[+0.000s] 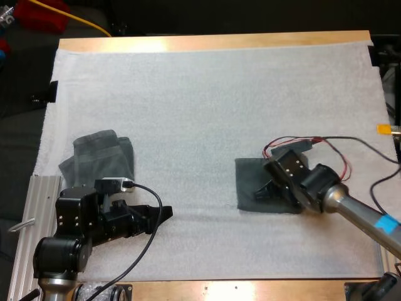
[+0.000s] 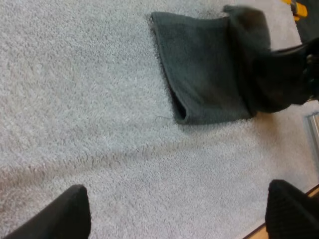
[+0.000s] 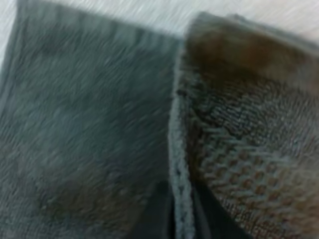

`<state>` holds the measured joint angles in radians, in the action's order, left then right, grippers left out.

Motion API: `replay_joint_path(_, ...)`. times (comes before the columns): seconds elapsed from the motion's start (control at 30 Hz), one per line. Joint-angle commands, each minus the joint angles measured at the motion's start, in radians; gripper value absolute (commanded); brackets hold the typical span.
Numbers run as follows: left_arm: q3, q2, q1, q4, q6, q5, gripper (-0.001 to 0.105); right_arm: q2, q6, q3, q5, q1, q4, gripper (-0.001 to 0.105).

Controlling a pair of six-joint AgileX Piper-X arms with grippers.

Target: Pick towel from pile, fold and stack

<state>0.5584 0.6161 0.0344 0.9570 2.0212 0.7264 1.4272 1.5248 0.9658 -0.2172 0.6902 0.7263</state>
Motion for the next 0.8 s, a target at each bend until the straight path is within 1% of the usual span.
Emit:
replay_joint_path(0.0,0.005,0.003,0.005,-0.012,-0.006,0.011,0.07,0.018,-0.019,-0.003,0.025,0.003,-0.012,0.001)
replay_joint_path(0.2,0.005,0.003,0.005,-0.012,-0.006,0.011,0.07,0.073,-0.08,-0.003,0.164,0.003,-0.095,0.001)
replay_joint_path(0.33,0.005,0.003,0.005,-0.015,-0.006,0.011,0.07,0.095,-0.111,-0.003,0.199,0.003,-0.125,0.001)
replay_joint_path(0.43,0.005,0.003,0.005,-0.02,-0.006,0.011,0.07,0.109,-0.116,-0.003,0.231,0.003,-0.147,0.001)
replay_joint_path(0.6,0.005,0.003,0.005,-0.02,-0.006,0.011,0.07,0.119,-0.118,-0.003,0.221,0.025,-0.203,0.001)
replay_joint_path(0.77,0.005,0.003,0.005,-0.02,-0.008,0.011,0.07,0.135,-0.16,-0.003,0.217,0.042,-0.251,0.001)
